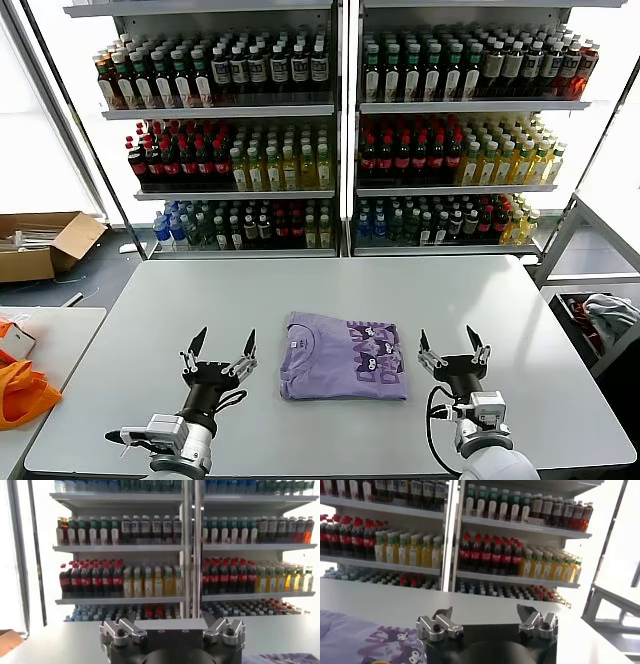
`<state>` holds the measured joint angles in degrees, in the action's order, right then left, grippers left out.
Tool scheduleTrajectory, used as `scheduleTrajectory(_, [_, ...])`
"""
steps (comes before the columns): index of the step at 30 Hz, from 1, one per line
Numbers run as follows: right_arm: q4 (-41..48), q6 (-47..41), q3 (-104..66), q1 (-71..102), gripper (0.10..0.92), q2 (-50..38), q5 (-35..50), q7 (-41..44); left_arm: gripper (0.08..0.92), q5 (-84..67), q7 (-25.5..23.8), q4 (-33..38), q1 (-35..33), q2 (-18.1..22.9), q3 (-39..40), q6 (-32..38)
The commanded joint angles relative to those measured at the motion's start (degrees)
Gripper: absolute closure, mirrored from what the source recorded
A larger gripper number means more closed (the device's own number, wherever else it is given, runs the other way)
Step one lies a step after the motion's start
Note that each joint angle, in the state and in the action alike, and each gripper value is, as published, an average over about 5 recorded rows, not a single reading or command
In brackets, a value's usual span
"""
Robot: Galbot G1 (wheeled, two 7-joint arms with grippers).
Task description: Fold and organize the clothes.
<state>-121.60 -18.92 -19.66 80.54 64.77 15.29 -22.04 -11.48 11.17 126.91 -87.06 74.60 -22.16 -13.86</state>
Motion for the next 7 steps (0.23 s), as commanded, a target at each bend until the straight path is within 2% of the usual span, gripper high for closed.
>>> scheduleTrajectory(1, [-0.27,0.56,-0.27,0.45,0.203,0.50,-0.18,0.73,0.177,-0.42,-0.77,-0.36,0.21,0.02,-0.07,0.56])
scheduleTrajectory(7, [-0.87,1.26,-0.74,0.75,0.203,1.00,-0.20,1.93,0.177,0.08,-1.10,-0.62,0.91,-0.09,0.29,0.09])
